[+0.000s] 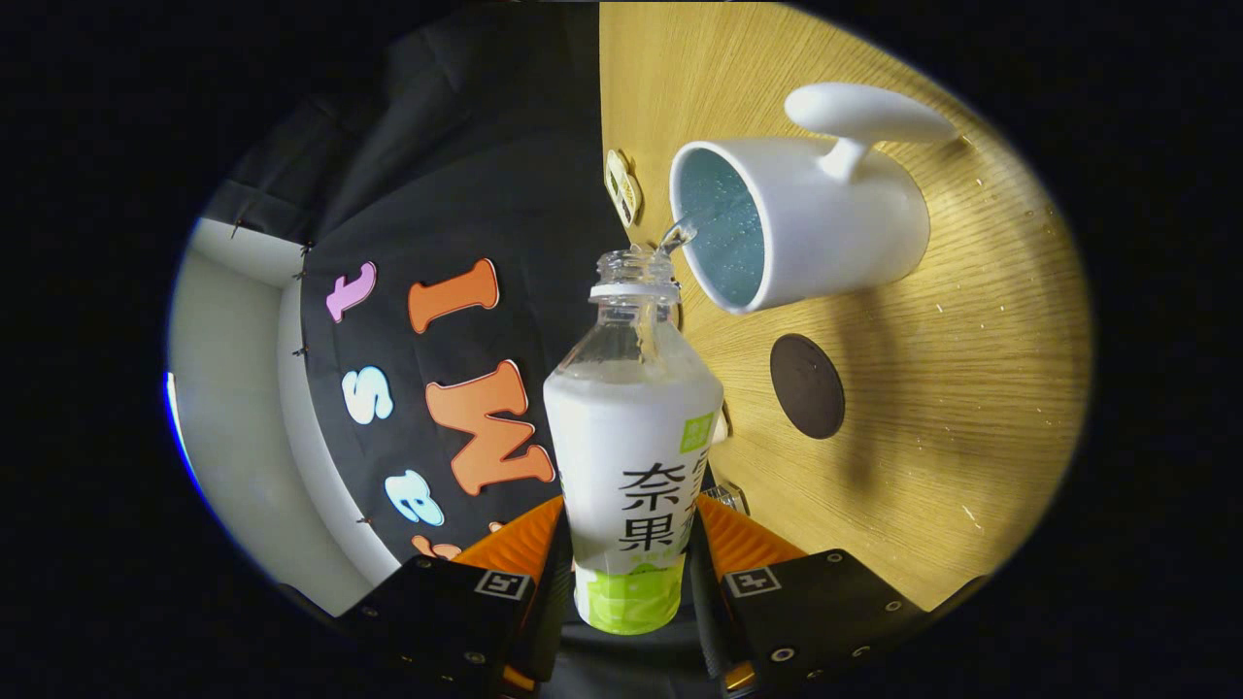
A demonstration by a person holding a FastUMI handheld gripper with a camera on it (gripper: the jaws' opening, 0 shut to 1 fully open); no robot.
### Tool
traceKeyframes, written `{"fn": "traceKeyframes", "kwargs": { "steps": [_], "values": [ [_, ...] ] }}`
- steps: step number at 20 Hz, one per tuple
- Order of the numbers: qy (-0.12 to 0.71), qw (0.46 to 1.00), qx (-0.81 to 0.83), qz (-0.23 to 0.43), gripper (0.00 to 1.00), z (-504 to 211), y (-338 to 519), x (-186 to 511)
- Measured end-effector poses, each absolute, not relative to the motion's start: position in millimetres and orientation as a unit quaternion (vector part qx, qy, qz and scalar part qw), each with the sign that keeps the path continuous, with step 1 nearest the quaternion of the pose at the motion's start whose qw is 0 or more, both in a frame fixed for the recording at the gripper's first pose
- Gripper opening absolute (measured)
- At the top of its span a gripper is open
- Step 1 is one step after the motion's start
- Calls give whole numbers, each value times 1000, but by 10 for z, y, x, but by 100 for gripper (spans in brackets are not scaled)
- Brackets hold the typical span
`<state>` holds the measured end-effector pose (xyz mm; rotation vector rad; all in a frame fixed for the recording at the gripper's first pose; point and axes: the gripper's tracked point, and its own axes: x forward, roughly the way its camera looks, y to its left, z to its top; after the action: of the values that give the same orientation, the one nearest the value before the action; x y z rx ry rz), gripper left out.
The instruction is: Take the bottle from table, then pour the juice into the cup, finally place the bottle on the coaster
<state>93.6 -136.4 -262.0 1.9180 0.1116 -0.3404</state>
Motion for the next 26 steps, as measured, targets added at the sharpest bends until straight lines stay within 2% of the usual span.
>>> {"fn": "traceKeyframes", "kwargs": {
  "steps": [26],
  "values": [
    [12,481,863,-151,58,-2528,-1497,942]
  ]
}}
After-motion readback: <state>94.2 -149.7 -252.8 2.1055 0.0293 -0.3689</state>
